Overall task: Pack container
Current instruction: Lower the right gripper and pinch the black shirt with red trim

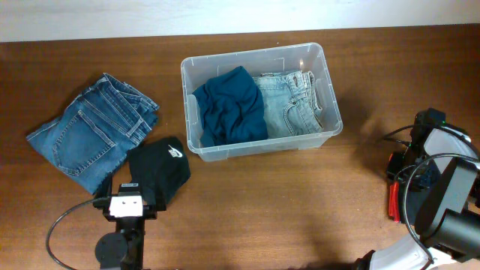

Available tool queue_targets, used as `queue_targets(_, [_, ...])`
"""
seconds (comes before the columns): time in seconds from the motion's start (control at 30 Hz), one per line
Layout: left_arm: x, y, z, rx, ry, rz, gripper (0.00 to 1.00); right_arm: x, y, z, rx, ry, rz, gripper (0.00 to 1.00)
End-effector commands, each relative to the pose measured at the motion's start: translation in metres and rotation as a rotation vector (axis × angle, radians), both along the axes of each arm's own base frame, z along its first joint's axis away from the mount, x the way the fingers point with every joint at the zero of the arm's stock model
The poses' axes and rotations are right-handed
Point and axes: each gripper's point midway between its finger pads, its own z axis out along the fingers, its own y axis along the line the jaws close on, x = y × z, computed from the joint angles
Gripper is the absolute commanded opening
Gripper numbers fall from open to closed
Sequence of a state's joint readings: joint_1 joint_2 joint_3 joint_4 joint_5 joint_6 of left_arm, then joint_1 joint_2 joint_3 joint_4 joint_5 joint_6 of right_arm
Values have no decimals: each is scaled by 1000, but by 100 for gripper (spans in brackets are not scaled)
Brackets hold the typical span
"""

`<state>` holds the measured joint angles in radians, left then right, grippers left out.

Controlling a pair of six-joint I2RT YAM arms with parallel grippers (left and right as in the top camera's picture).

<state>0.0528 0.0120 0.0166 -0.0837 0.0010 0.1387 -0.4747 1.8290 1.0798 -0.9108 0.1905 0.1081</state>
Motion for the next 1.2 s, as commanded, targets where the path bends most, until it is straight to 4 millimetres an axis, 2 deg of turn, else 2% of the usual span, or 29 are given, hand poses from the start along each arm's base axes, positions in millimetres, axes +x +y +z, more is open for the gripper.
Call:
queue_targets(0.0, [0, -1, -2, 15, 2, -8, 100, -1, 6, -7, 35, -3, -15, 39])
queue_targets(0.2, [0, -1, -2, 15, 2, -8, 100, 2, 10, -8, 62, -18, -17, 27])
queue_targets(0.23, [0, -1, -2, 15, 2, -8, 100, 3, 13, -8, 76, -25, -19, 20])
queue_targets(0.27, [0, -1, -2, 15, 2, -8, 100, 4, 14, -8, 84, -29, -20, 9])
queue_targets(0.3, [0, -1, -2, 15, 2, -8, 100, 4, 14, -8, 85, -30, -20, 4])
queue_targets(0.4, [0, -1, -2, 15, 2, -8, 100, 6, 13, -6, 83, -34, -21, 4])
queue_targets(0.67, [0, -1, -2, 15, 2, -8, 100, 20, -2, 47, 51, -3, -16, 4])
queue_targets(0.77, [0, -1, -2, 15, 2, -8, 100, 26, -5, 61, 46, -13, -15, 4])
queue_targets(1.17, [0, -1, -2, 15, 2, -8, 100, 30, 0, 61, 78, -34, -19, 4])
